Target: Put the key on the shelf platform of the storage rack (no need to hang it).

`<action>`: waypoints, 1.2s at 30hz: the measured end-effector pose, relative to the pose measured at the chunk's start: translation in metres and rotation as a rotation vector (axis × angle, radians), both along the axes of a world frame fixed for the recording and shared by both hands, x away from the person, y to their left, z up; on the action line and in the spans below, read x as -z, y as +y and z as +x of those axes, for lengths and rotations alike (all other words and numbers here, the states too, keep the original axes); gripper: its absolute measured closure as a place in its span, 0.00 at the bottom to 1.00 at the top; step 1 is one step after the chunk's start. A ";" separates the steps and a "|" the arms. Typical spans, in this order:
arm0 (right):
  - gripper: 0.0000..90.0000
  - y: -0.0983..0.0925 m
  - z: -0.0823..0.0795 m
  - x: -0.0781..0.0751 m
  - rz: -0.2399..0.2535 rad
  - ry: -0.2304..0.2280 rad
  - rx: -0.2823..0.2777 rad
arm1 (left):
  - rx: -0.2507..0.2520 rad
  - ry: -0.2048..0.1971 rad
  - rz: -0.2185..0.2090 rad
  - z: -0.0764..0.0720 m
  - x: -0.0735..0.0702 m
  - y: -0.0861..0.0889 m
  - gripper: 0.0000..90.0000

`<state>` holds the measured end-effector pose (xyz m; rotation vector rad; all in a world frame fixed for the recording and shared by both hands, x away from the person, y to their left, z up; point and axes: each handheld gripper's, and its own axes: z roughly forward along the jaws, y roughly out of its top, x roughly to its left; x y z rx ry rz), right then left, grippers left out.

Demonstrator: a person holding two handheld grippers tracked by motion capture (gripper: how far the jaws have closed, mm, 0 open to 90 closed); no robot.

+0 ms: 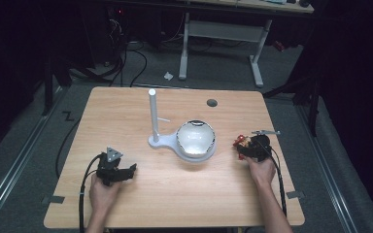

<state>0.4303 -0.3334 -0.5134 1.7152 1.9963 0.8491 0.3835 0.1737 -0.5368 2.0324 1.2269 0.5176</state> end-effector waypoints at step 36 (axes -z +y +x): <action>0.73 0.007 -0.018 -0.021 -0.090 -0.150 -0.148 | 0.000 0.000 0.000 0.000 0.000 0.000 0.23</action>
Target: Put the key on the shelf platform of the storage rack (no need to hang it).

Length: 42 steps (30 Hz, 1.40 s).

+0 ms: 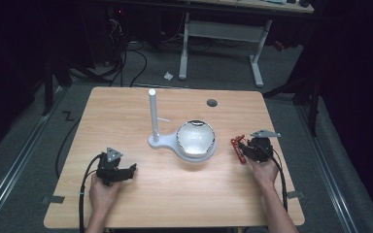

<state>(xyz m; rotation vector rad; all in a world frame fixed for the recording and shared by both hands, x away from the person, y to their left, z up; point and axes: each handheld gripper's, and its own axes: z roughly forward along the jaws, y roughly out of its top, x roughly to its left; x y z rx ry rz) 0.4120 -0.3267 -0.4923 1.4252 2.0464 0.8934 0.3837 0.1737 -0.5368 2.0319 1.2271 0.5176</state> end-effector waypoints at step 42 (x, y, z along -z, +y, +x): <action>0.73 -0.004 -0.050 -0.097 0.122 -0.180 -0.155 | 0.002 0.000 -0.001 0.000 0.000 0.000 0.23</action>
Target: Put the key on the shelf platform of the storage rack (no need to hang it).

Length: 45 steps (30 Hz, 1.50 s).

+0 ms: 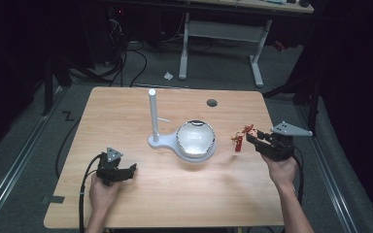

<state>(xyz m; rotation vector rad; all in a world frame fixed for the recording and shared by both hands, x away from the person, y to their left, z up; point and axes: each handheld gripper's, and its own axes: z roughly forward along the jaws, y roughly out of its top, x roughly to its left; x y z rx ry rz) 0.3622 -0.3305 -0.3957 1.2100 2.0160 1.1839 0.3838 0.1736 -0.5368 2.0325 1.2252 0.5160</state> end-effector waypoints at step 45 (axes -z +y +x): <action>0.73 0.069 -0.011 -0.069 0.047 -0.066 -0.286 | 0.000 0.000 0.001 0.000 0.000 0.000 0.23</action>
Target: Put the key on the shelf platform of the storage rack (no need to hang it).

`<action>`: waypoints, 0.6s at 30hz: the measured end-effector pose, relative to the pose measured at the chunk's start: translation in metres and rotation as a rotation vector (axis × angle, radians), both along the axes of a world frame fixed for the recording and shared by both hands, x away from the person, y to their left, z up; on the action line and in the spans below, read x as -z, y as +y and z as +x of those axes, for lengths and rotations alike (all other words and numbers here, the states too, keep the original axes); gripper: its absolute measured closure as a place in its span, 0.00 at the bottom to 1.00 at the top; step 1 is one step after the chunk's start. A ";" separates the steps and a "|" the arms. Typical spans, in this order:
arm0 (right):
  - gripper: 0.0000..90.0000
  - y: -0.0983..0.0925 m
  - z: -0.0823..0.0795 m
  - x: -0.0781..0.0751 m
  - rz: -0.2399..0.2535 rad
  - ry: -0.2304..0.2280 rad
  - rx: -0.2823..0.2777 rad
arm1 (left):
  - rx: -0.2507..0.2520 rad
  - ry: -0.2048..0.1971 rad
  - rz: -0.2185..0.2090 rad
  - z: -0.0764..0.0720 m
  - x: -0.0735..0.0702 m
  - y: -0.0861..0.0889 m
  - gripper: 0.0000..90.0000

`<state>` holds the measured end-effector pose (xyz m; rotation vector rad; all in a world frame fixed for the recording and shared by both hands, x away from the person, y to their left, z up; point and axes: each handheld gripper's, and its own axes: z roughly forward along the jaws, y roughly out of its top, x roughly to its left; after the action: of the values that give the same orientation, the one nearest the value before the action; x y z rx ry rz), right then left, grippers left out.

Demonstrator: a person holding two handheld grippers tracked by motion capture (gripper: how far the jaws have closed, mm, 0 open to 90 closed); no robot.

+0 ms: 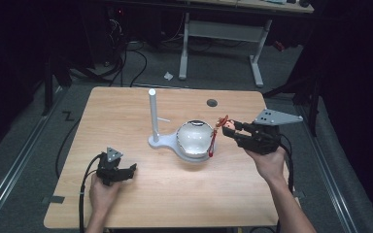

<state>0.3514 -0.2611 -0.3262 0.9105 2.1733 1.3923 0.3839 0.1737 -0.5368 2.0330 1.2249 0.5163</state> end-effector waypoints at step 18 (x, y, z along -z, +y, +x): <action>0.73 0.032 0.029 0.010 -0.056 0.035 -0.019 | 0.000 0.000 0.000 0.000 0.000 0.000 0.23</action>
<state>0.3802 -0.2295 -0.3359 0.9023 2.2410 1.3272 0.3839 0.1737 -0.5368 2.0326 1.2253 0.5160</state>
